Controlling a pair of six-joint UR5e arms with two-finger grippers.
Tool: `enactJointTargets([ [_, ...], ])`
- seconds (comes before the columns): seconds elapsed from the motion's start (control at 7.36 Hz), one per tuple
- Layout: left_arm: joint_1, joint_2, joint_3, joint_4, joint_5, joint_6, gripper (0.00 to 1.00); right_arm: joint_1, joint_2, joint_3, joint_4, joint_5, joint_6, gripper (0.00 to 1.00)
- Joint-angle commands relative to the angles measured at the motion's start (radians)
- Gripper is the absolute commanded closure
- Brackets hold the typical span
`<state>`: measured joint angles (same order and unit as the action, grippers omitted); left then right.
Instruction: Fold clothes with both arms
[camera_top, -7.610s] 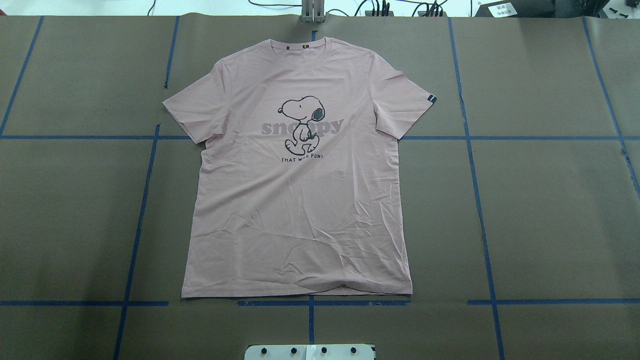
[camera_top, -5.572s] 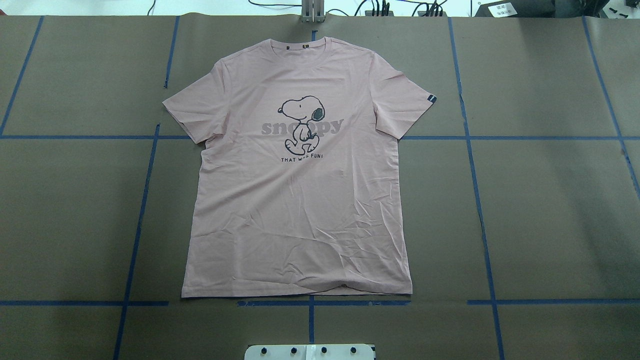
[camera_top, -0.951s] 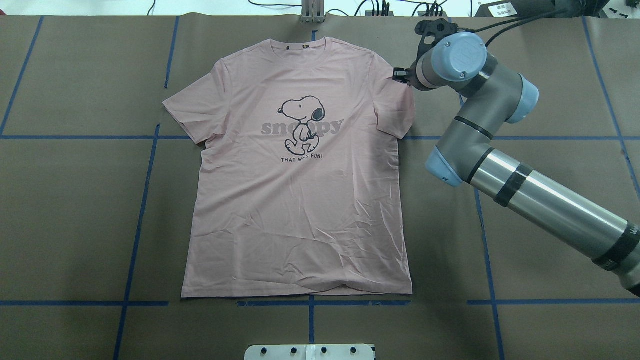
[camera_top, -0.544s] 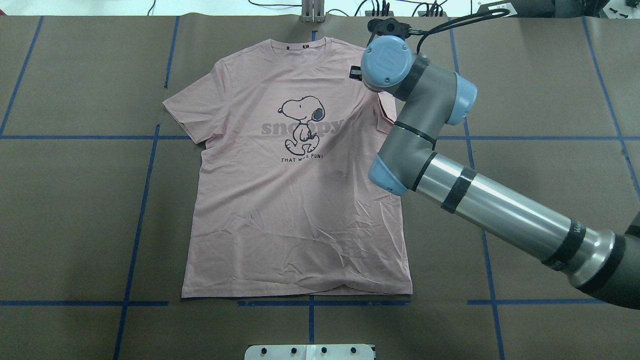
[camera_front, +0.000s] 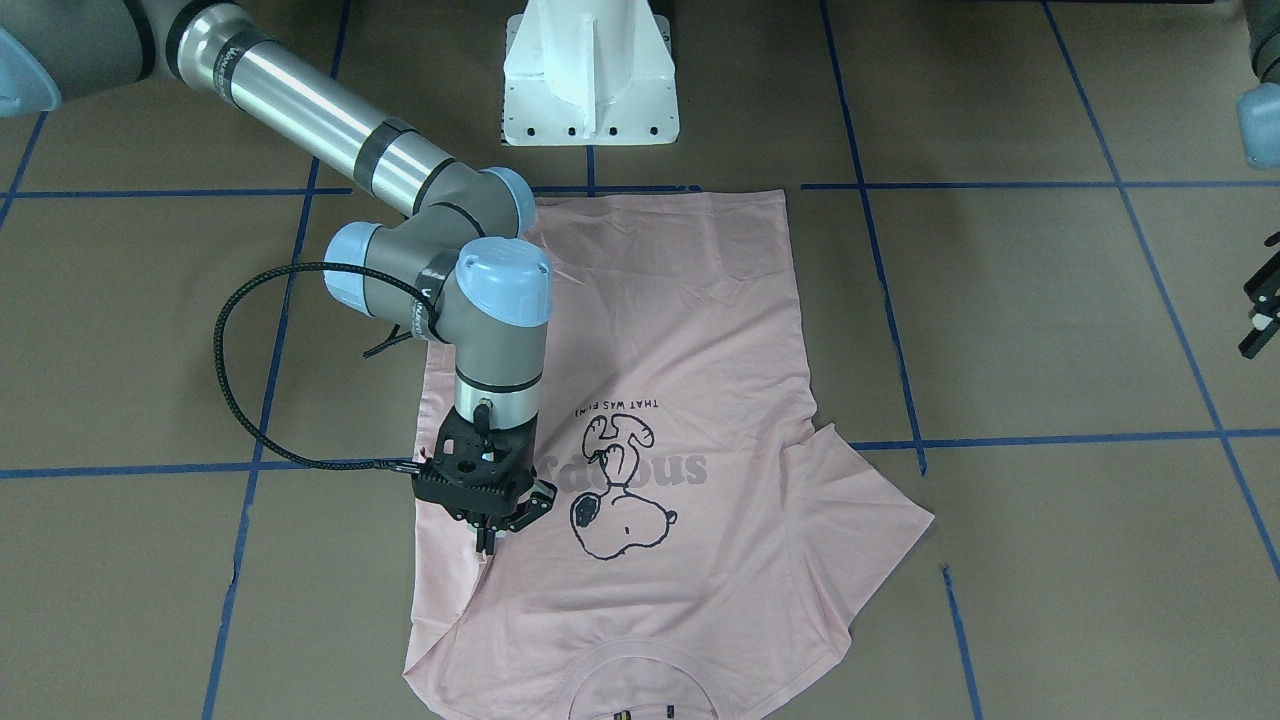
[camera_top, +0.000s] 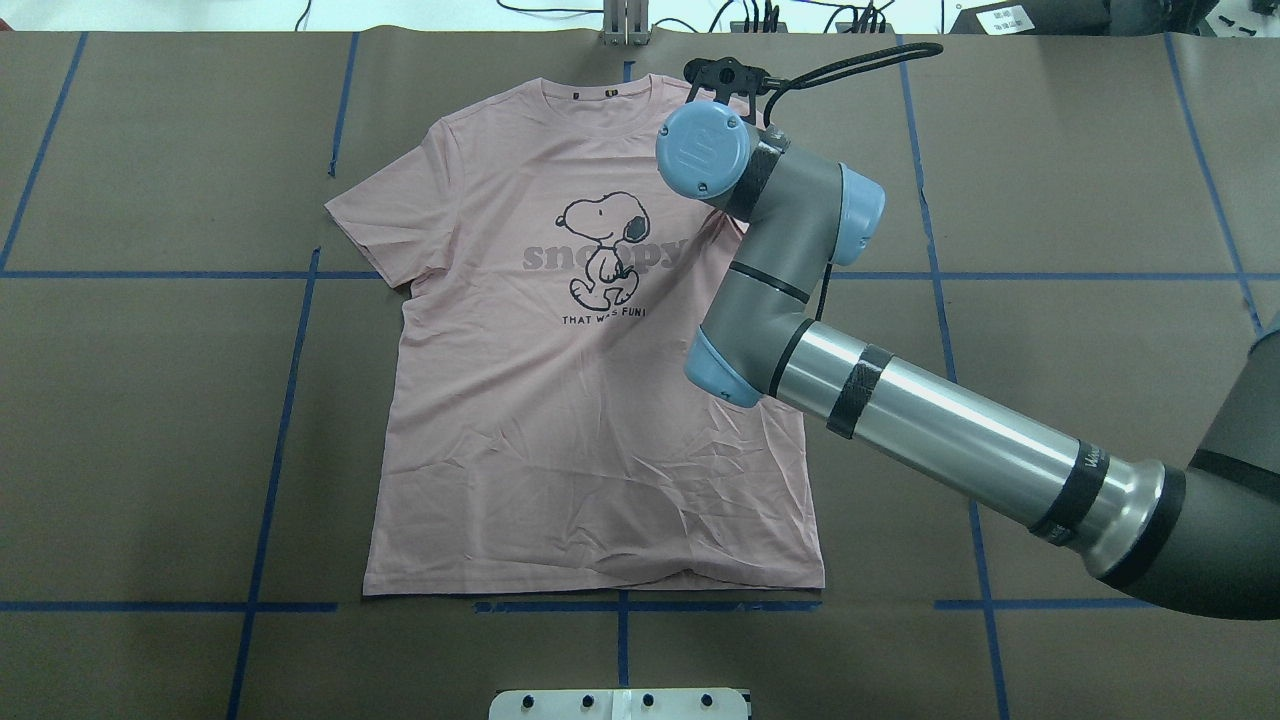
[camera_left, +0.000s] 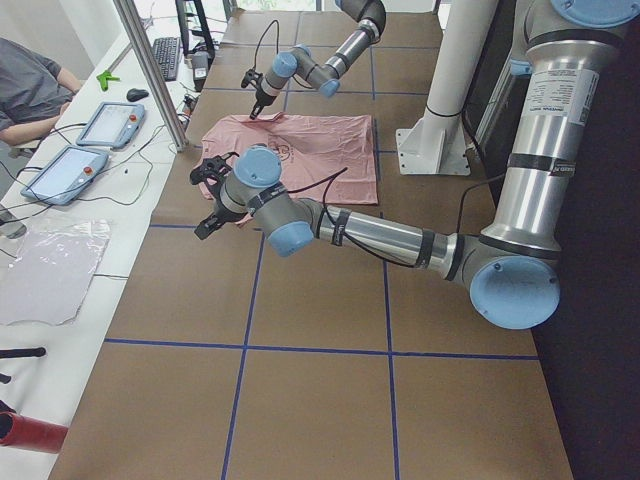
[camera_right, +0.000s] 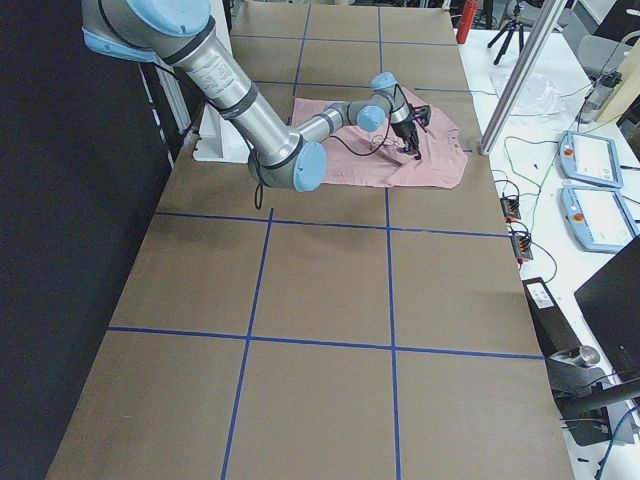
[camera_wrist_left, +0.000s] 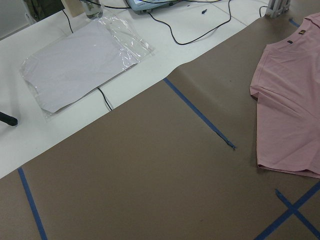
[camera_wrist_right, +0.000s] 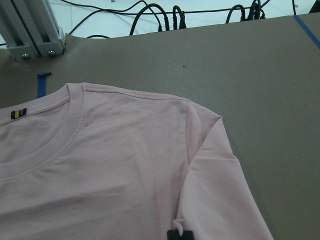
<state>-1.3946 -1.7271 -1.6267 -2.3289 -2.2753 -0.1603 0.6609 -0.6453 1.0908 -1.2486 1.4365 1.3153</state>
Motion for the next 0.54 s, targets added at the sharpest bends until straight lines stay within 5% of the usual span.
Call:
enactJointTargets([
  [0.0, 0.002, -0.002, 0.002, 0.002, 0.0, -0.002, 0.0, 0.015, 0.022, -0.012, 0.0, 0.011, -0.016, 0.0],
  [0.41, 0.107, -0.08, 0.082, 0.005, 0.003, -0.174, 0.0, 0.176, 0.021, 0.038, -0.023, 0.299, -0.224, 0.0],
])
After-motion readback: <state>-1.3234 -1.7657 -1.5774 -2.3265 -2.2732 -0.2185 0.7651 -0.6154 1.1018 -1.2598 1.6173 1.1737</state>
